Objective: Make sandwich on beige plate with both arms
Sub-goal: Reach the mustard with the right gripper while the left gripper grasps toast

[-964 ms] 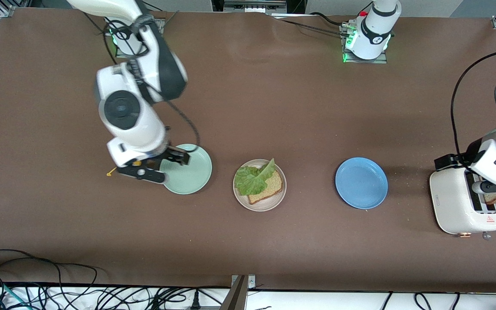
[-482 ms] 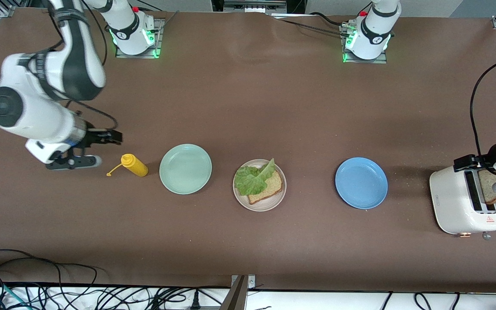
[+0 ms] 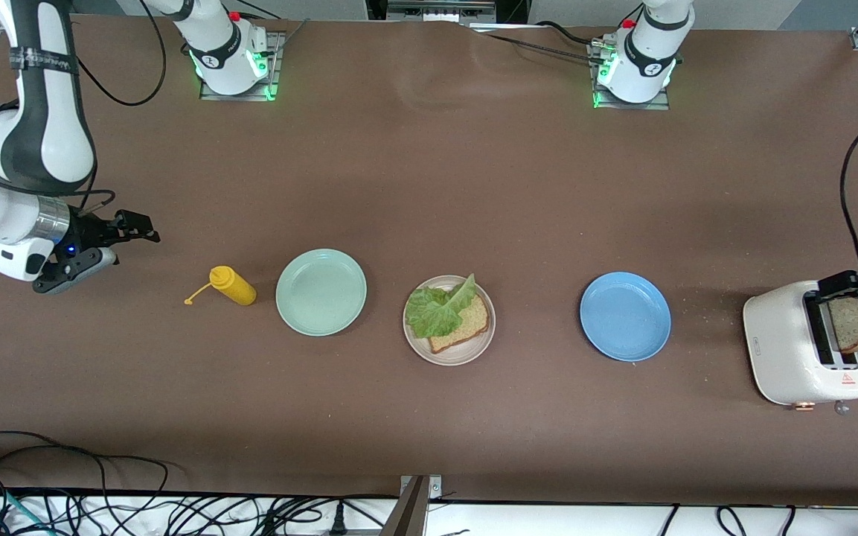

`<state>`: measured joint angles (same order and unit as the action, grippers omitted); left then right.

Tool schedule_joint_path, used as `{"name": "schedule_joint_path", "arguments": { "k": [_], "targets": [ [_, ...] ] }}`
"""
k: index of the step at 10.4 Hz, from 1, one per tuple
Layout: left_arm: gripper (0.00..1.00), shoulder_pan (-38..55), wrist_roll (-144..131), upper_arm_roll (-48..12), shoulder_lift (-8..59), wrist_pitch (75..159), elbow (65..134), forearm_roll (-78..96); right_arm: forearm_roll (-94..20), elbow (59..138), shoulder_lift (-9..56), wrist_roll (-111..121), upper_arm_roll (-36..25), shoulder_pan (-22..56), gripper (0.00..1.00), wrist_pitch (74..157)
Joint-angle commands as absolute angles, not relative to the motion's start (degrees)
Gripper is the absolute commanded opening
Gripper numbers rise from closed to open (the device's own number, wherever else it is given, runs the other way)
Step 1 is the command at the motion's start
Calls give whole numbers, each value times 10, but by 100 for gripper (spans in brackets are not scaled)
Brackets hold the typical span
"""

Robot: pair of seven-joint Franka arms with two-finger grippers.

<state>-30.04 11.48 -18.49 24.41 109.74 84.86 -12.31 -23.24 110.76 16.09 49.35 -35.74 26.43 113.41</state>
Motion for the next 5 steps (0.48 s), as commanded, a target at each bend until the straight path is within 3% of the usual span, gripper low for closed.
{"name": "schedule_joint_path", "arguments": {
  "k": [1, 5],
  "targets": [
    [100, -330, 164, -191, 265, 1128, 835, -133, -339, 1116, 191, 653, -354, 237, 100, 1143],
    [100, -358, 165, -191, 304, 1180, 835, -128, -506, 1117, 243, 900, -354, 207, 100, 1094]
  ]
}}
